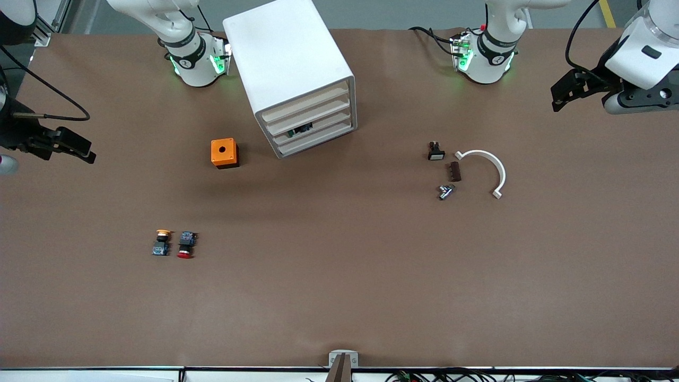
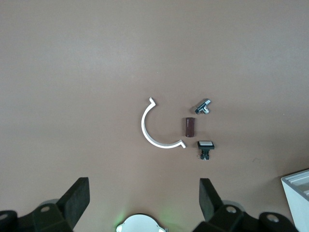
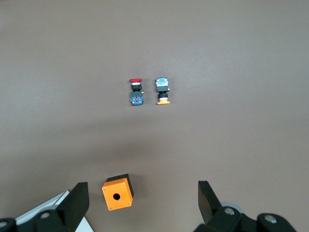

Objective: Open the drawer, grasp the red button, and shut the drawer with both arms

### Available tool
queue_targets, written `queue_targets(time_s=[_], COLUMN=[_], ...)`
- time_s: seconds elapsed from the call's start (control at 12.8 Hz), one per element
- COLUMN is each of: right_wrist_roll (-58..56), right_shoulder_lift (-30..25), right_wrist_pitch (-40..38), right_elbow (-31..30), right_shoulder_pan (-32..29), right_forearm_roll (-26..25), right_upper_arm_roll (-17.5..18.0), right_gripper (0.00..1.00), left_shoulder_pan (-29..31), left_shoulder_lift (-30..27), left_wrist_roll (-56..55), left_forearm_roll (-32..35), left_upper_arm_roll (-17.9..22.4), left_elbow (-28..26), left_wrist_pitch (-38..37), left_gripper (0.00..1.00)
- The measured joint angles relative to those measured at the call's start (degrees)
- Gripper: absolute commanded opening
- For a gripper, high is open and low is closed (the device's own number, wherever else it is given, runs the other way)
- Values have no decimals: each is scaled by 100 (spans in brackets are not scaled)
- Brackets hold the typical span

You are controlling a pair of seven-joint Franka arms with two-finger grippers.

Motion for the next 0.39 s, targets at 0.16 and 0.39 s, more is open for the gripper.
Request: queue_targets(time_s=[0.16, 0.39], right_wrist_roll=[0, 0], right_shoulder_lift=[0, 0], right_wrist_pitch=[0, -1], right_elbow=[0, 0], right_shoulder_pan=[0, 0], right_forearm_roll=[0, 0], right_upper_arm_roll=[2, 3], right_gripper=[100, 100], left_shoulder_pan=[31, 186], left_shoulder_lift=[20, 48], left_wrist_roll=[374, 675], left_forearm_roll=[2, 3], left_upper_arm_roll=[72, 148], left_elbow=[30, 66], left_wrist_pitch=[40, 54], left_gripper=[100, 100])
